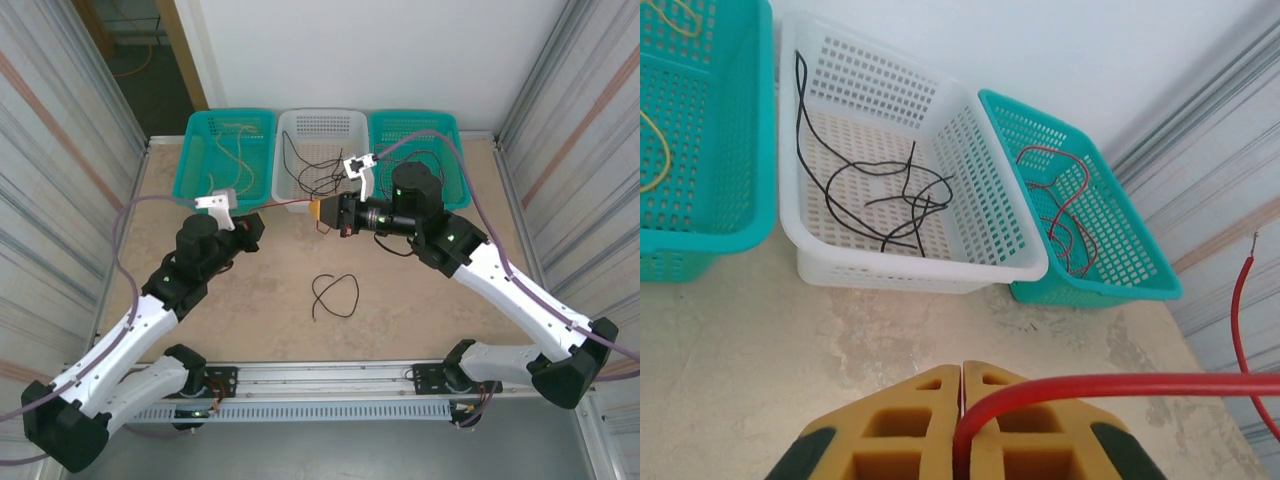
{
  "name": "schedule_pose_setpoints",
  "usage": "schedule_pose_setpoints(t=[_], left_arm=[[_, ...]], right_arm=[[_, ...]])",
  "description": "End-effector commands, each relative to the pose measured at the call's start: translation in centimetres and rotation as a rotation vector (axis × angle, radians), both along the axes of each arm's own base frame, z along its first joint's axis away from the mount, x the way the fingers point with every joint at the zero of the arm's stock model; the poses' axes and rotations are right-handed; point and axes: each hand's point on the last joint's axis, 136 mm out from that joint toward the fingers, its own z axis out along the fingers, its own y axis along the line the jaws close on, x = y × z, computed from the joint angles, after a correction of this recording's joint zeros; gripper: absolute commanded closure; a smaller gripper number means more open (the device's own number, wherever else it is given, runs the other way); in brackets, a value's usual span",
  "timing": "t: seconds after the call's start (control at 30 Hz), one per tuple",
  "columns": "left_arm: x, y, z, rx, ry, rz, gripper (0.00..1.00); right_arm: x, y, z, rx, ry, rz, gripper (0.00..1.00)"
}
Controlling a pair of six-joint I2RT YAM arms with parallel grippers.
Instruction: Untangle the cables
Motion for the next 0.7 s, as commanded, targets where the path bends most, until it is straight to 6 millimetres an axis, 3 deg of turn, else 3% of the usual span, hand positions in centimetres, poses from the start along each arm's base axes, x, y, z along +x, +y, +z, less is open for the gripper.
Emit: schedule_pose_setpoints(t=[0.0, 0.13, 0.27, 0.33, 0.47, 0.67], left_arm=[[0.3, 1.8, -1.8, 0.057, 0.028, 0.08, 1.0], [0.1, 0.8, -1.6, 0.042, 0.021, 0.025, 1.0], [0.1, 0.1, -1.8, 0.027, 0.023, -0.01, 0.65], [0.1, -0.1, -2.1, 0.023, 0.033, -0.018, 0.56], [0.0, -0.6, -2.4, 0.015, 0.053, -0.041, 0.56], [-0.2, -1.0, -2.9, 0.026, 0.09, -0.068, 0.52]], right_arm=[[-1.2, -1.6, 4.1, 0.081, -0.088, -0.022, 1.0], [-0.6, -2.1, 4.2, 0.059, -0.092, -0.069, 1.0], [0.2, -3.0, 4.0, 0.016, -0.095, -0.132, 1.0], [0.4, -3.6, 4.1, -0.007, -0.104, -0.165, 1.0], [1.7, -5.6, 4.8, -0.062, -0.128, -0.274, 1.0], [6.4, -11.5, 5.6, -0.103, -0.072, -0.499, 1.0]])
